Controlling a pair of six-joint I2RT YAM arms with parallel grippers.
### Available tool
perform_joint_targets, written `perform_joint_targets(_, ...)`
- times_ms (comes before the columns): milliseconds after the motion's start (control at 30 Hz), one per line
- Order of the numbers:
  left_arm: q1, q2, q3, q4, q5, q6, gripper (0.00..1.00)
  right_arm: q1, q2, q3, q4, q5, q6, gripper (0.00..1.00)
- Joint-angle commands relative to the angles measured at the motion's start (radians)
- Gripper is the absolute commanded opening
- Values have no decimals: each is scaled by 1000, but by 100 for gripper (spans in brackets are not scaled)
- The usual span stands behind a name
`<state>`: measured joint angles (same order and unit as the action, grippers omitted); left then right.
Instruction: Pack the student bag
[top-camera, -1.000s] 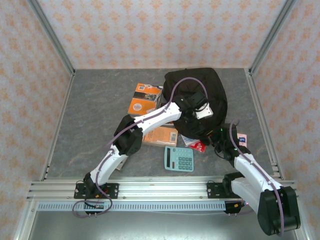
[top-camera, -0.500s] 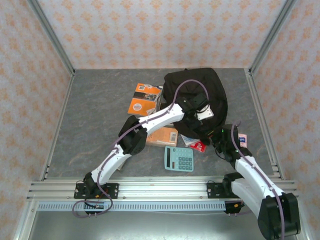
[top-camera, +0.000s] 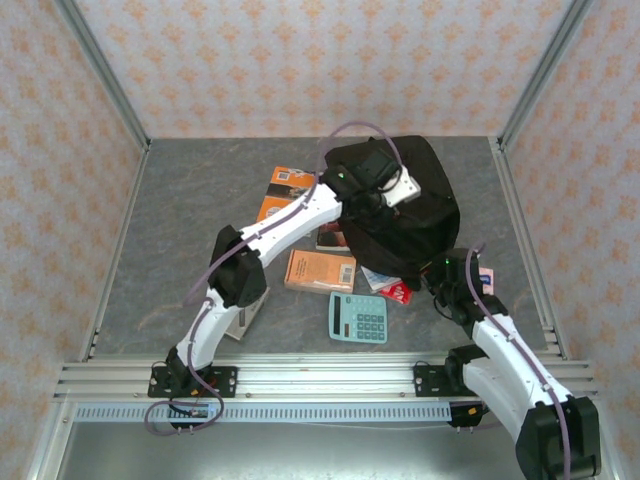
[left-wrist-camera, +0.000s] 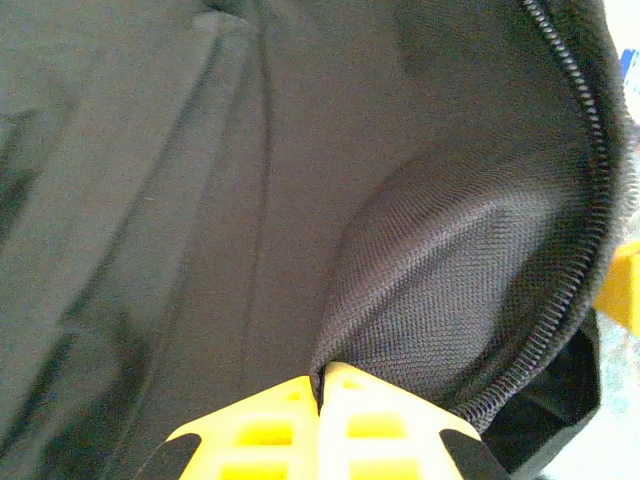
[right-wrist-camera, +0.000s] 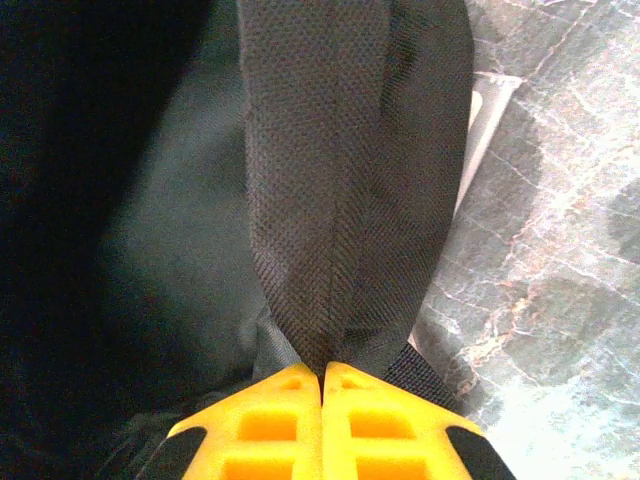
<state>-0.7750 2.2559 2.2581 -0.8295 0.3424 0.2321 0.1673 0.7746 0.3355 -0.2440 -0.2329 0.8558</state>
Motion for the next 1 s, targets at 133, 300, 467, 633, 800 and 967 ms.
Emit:
perform_joint_targets(133, 46, -64, -3, 2, 96, -48, 0, -6, -55, 69, -90, 75, -28, 20)
perform_joint_targets(300, 52, -49, -8, -4, 119, -52, 0, -5, -106, 181, -137, 87, -27, 58)
perform_joint_targets(467, 54, -31, -5, -7, 148, -57, 0, -5, -88, 341, -226, 134, -3, 70)
perform_joint_targets(633, 54, -29, -5, -14, 162, -48, 0, -40, 76, 500, -301, 76, 138, 72)
perform_joint_targets(800, 54, -27, -14, -20, 166, -43, 0, -64, 287, 687, -390, -29, 222, 68)
perform_joint_targets(967, 44, -32, -17, -28, 150, -32, 0, -66, 432, 815, -446, -73, 223, 65)
